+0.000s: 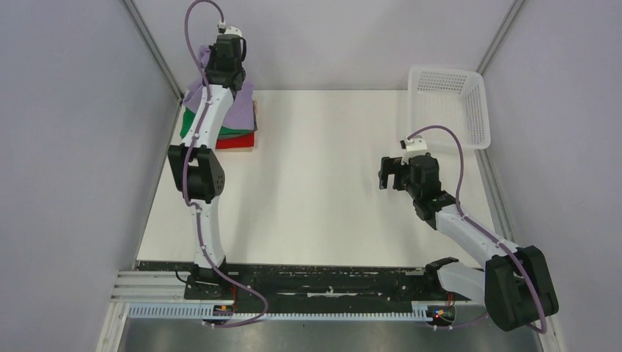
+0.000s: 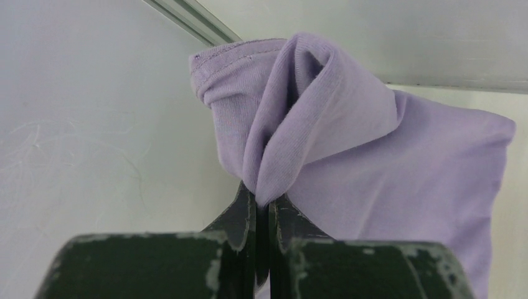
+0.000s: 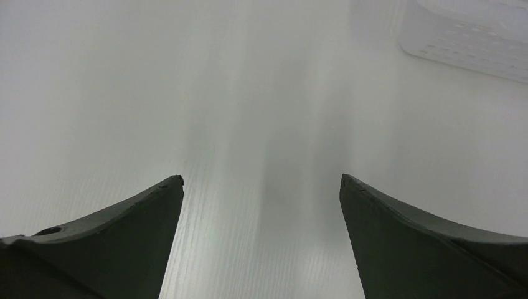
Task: Fold and stack the t-shirts
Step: Put the neatly folded tshirt into the corner of the board with the left arm, then reset both arms
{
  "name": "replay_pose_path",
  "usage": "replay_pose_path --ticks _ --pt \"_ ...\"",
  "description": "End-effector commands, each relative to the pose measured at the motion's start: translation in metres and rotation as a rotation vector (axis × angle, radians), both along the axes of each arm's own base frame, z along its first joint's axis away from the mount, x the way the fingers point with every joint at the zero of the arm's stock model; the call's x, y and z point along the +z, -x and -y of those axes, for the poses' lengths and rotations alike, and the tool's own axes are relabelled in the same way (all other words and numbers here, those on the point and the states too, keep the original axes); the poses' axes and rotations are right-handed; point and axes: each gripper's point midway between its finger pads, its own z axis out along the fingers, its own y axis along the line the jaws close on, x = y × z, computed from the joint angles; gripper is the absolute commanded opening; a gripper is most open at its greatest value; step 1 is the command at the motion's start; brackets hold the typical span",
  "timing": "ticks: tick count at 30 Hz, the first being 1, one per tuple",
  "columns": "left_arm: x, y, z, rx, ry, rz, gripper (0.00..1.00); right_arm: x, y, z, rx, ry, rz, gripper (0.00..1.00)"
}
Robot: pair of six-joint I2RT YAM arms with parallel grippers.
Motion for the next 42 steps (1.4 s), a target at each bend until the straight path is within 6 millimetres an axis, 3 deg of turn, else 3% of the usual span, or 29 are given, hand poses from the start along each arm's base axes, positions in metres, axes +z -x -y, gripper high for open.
replay_pose_path --ticks 1,4,6,7,9,12,18,22,25,29,33,37,40,42 --pt "0.016 -0.015 -0.017 0.018 -0.025 0.08 0.02 0.025 -0.009 0.005 -0.026 0.009 0.083 0.98" --pt "0.009 -0.02 -0.028 0.038 -0.021 0.077 0.04 0.025 -0.009 0.008 -0.038 0.021 0.082 0.98" --pt "0.004 -0.021 -0.034 0.057 -0.025 0.078 0.15 0.022 -0.009 0.011 -0.054 0.036 0.074 0.98" --pt "0.003 -0.022 -0.037 0.075 -0.029 0.084 0.35 0.022 -0.009 0.012 -0.057 0.039 0.069 0.98" --pt "0.005 -0.021 -0.043 0.115 -0.042 0.103 0.98 0.02 -0.009 0.012 -0.056 0.045 0.058 0.98" --pt "0.015 -0.014 -0.044 0.153 -0.032 0.128 1.0 0.021 -0.007 0.012 -0.064 0.028 0.063 0.98" --pt "0.043 0.01 -0.013 0.101 0.074 0.161 1.0 0.032 -0.001 0.011 -0.072 -0.028 0.11 0.98" --pt "0.051 0.033 0.02 0.027 0.225 0.166 1.0 0.035 0.006 0.013 -0.09 -0.05 0.124 0.98" --pt "0.045 0.059 0.058 -0.071 0.463 0.151 1.0 0.034 0.011 0.014 -0.101 -0.077 0.132 0.98" --pt "0.021 0.106 0.113 -0.223 0.739 0.117 1.0 0.024 0.019 0.016 -0.113 -0.104 0.129 0.98" --pt "-0.036 0.17 0.155 -0.273 0.82 0.062 1.0 0.02 0.027 0.016 -0.113 -0.114 0.122 0.98" --pt "-0.09 0.242 0.183 -0.31 0.906 0.021 1.0 0.016 0.034 0.021 -0.15 -0.147 0.132 0.98" --pt "-0.128 0.281 0.195 -0.343 1.008 0.012 1.0 0.005 0.042 0.023 -0.168 -0.186 0.149 0.98" --pt "-0.137 0.294 0.191 -0.347 1.039 0.028 1.0 -0.003 0.048 0.025 -0.183 -0.205 0.155 0.98"
